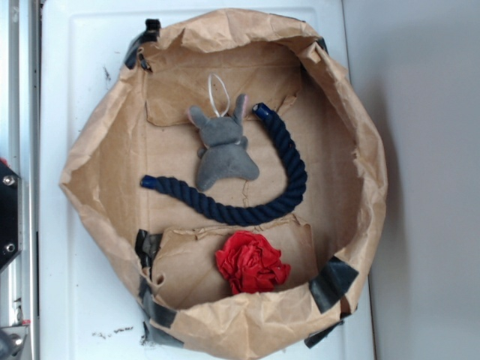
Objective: Grab the blue rope.
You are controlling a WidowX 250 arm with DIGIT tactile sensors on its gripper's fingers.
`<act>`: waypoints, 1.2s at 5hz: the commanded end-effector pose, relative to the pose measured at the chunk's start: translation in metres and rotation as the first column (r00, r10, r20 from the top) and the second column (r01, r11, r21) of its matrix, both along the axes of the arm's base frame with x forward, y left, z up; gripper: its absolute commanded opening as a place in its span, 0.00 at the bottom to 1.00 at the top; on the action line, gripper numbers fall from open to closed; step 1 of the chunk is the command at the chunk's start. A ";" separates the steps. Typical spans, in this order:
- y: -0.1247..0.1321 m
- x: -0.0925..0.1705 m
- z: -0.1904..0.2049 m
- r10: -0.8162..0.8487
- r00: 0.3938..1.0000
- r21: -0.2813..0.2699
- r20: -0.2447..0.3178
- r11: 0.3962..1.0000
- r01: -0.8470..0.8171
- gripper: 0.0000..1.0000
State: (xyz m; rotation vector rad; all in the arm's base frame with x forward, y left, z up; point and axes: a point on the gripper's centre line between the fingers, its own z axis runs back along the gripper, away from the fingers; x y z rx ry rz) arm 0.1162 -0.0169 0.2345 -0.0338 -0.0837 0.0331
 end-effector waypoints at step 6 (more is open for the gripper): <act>0.039 0.136 -0.102 -0.019 0.999 0.136 -0.048 0.990 0.025 1.00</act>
